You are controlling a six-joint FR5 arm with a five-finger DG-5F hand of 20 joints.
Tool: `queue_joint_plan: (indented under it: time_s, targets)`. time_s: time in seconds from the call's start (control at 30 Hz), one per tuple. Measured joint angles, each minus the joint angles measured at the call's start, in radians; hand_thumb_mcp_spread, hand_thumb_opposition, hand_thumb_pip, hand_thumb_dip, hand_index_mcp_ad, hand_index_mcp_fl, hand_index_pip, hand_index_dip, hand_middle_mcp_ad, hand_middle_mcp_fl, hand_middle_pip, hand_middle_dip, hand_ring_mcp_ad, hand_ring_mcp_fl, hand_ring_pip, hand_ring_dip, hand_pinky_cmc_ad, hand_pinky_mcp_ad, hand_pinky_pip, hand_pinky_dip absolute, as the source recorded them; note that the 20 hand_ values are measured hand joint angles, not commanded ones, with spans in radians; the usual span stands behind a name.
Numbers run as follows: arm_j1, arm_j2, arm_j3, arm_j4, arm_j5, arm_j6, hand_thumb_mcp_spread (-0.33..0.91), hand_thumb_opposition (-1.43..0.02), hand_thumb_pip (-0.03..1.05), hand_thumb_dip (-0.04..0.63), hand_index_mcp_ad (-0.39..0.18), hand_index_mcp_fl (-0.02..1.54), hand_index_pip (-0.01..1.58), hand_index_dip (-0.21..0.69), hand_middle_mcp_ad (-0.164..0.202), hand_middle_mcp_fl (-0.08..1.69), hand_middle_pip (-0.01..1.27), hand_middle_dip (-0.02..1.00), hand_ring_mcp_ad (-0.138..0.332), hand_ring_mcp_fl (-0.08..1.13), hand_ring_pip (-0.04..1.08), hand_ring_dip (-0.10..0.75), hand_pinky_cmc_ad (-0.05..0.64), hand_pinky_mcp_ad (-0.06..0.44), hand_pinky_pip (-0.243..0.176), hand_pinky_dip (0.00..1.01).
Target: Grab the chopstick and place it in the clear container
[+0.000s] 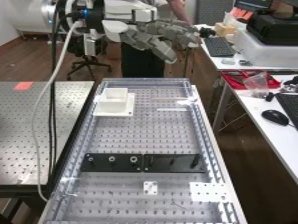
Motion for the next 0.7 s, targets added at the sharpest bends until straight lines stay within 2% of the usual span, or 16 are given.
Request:
queue_joint_plan:
  time_s: [0.43,0.7]
  targets:
    - [0.024,-0.146,0.162,0.006,0.101,0.019,0.05,-0.63,0.52,-0.024,-0.091,0.05,0.08,0.269,0.084,0.07,0.14,0.36,0.154,0.02,0.1,0.211,0.494,0.363,-0.112,0.44]
    - [0.022,-0.173,0.195,0.003,0.102,0.025,0.05,-0.63,0.55,-0.019,-0.101,0.05,0.08,0.269,0.08,0.07,0.14,0.36,0.154,0.02,0.1,0.211,0.494,0.363,-0.113,0.44]
